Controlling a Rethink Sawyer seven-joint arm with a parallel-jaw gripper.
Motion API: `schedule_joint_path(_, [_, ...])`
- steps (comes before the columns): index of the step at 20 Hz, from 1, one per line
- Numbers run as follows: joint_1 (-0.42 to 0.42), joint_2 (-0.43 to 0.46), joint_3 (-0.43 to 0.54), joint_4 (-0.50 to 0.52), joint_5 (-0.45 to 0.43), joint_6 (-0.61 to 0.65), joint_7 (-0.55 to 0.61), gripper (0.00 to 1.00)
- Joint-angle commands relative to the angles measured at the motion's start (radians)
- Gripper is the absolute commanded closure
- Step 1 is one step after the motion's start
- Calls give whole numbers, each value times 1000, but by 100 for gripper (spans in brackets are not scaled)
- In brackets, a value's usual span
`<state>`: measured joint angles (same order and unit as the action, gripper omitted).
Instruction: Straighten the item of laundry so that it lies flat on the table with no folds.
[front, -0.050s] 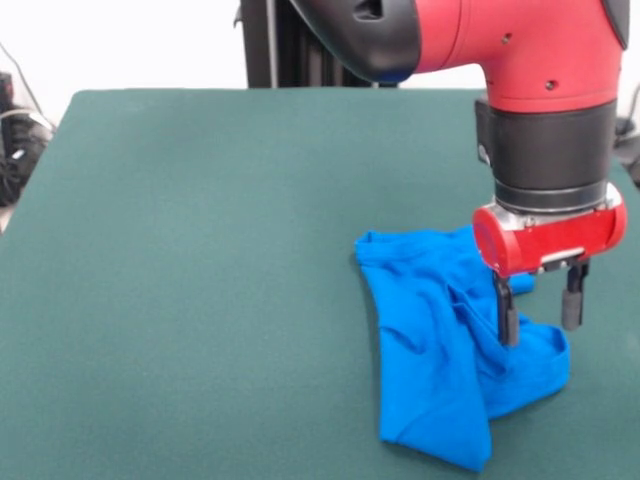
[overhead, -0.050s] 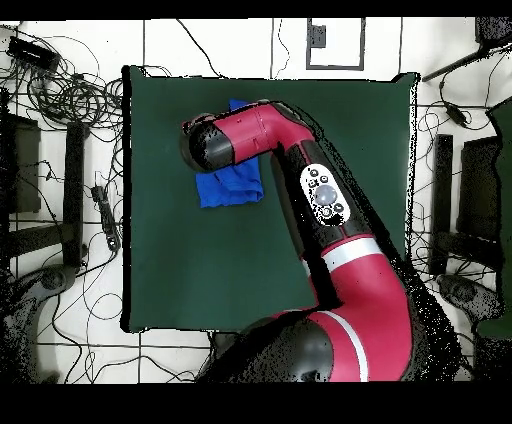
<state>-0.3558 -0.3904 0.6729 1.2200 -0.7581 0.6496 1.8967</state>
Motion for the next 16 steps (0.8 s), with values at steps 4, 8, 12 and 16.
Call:
schedule_joint_path(4, [-1, 73, 5, 119, -52, -42, -201, 0])
schedule_joint_path(8, [-5, 76, 8, 121, -57, -46, -207, 0])
schedule_joint_path(12, [-11, 77, 9, 125, -61, -50, -214, 0])
schedule_joint_path(16, [-17, 80, 15, 125, -60, -48, -222, 0])
